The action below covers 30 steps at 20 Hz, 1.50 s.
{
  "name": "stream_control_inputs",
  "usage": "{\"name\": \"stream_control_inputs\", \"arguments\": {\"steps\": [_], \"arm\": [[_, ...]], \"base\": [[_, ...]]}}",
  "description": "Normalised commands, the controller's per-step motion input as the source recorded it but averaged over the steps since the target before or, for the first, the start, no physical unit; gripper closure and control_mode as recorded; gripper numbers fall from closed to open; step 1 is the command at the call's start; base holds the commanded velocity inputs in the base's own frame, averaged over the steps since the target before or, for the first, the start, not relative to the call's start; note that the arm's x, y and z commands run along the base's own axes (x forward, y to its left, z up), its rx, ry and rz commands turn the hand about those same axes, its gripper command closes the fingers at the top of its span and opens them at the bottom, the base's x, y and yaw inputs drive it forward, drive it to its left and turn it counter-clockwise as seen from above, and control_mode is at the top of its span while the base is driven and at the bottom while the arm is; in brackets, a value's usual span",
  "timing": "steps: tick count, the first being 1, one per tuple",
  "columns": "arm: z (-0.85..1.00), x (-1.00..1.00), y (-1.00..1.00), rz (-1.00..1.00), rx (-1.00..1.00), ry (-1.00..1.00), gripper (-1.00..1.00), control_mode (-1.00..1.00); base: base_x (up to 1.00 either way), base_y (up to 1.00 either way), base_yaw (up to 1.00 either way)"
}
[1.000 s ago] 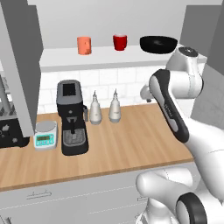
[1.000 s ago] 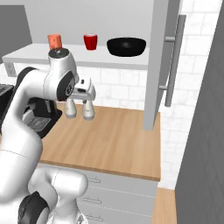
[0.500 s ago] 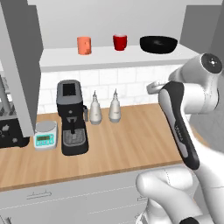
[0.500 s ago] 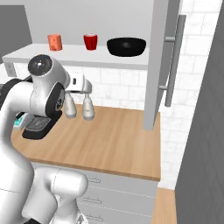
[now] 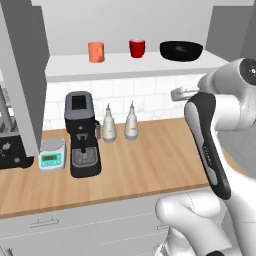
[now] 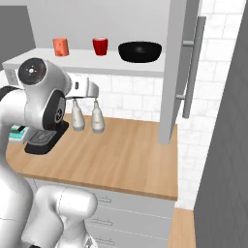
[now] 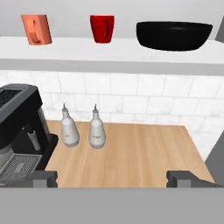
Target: Gather all objects into one cabinet and sort the glasses and bowls to opposite sides.
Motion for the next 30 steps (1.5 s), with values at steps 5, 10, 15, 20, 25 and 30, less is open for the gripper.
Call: {"name": "stream_control_inputs", "arguments": {"steps": [5, 10, 15, 20, 25, 30], "arm": [[0.12, -0.28, 0.0, -0.09, 0.0, -0.11, -1.0, -1.0], [0.0, -0.1, 0.0, -0.01, 0.0, -0.03, -1.0, -1.0], [0.0, 0.0, 0.0, 0.0, 0.0, 0.0, -1.0, 1.0], [0.0, 0.0, 0.0, 0.0, 0.0, 0.0, -1.0, 1.0], [0.0, 0.0, 0.0, 0.0, 0.0, 0.0, -1.0, 1.0], [0.0, 0.0, 0.0, 0.0, 0.0, 0.0, -1.0, 1.0]], "base": [[0.0, 0.0, 0.0], [0.0, 0.0, 0.0], [-0.33, 0.01, 0.04], [-0.56, 0.03, 0.21], [-0.35, 0.12, -0.02], [-0.08, 0.15, -0.12]]}}
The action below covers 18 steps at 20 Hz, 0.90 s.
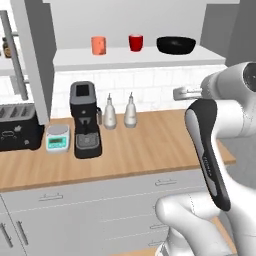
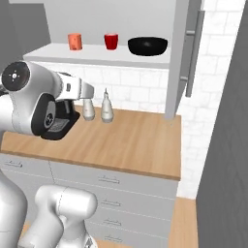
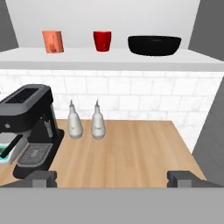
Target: Gather all objects into one cabinet and sort the glasses and bowls to opposite sides.
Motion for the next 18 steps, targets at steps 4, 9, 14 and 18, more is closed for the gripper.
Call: {"name": "stream_control_inputs", "arguments": {"steps": [4, 9, 14, 18], "arm": [[0.0, 0.0, 0.0, 0.0, 0.0, 0.0, -1.0, 1.0], [0.0, 0.0, 0.0, 0.0, 0.0, 0.0, -1.0, 1.0], [0.0, 0.0, 0.0, 0.0, 0.0, 0.0, -1.0, 1.0], [0.0, 0.0, 0.0, 0.0, 0.0, 0.0, -1.0, 1.0]], "base": [[-0.41, 0.08, 0.33], [-0.64, 0.25, 0.23], [-0.51, 0.33, 0.27], [-0.28, 0.52, 0.47]]}}
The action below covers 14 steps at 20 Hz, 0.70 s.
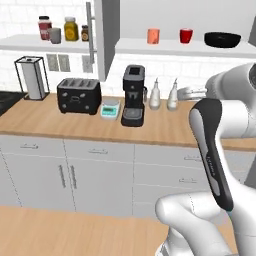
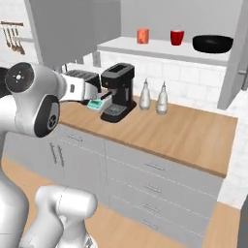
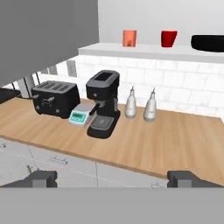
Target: Gather all objects into one cabinet and sort the glasses and bowls to opposite sides.
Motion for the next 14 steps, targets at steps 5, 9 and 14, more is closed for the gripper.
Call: {"name": "stream_control_inputs", "arguments": {"steps": [5, 9, 14], "arm": [[0.0, 0.0, 0.0, 0.0, 0.0, 0.0, -1.0, 1.0], [0.0, 0.0, 0.0, 0.0, 0.0, 0.0, -1.0, 1.0], [0.0, 0.0, 0.0, 0.0, 0.0, 0.0, -1.0, 1.0]], "base": [[-0.29, 0.59, 0.6], [-0.22, 0.71, 0.58], [-0.01, 0.84, 0.33]]}}
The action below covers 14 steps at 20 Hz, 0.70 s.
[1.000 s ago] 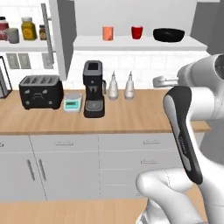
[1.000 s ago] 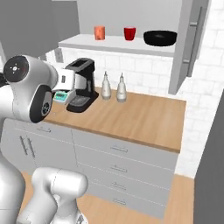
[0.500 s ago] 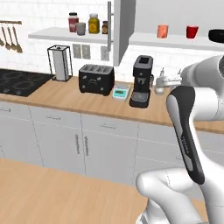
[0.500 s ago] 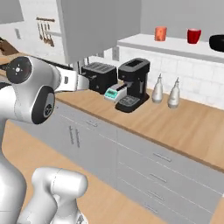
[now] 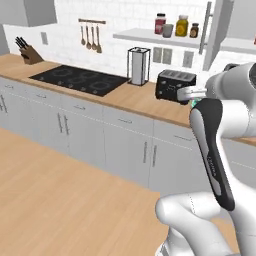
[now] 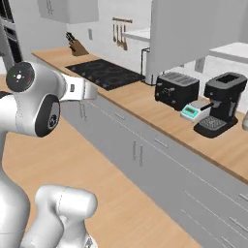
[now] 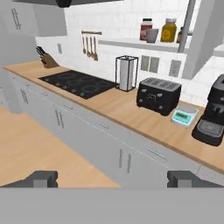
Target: Gather all objects into one cabinet and sort the glasses and bowls to opposite sides.
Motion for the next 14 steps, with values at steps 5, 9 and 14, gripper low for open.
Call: {"name": "stream_control_inputs", "arguments": {"steps": [5, 9, 14], "arm": [[0.0, 0.0, 0.0, 0.0, 0.0, 0.0, -1.0, 1.0], [0.0, 0.0, 0.0, 0.0, 0.0, 0.0, -1.0, 1.0], [0.0, 0.0, 0.0, 0.0, 0.0, 0.0, -1.0, 1.0]], "base": [[0.16, 0.72, 0.3], [0.39, 0.45, 0.04], [0.34, 0.31, -0.28]]}}
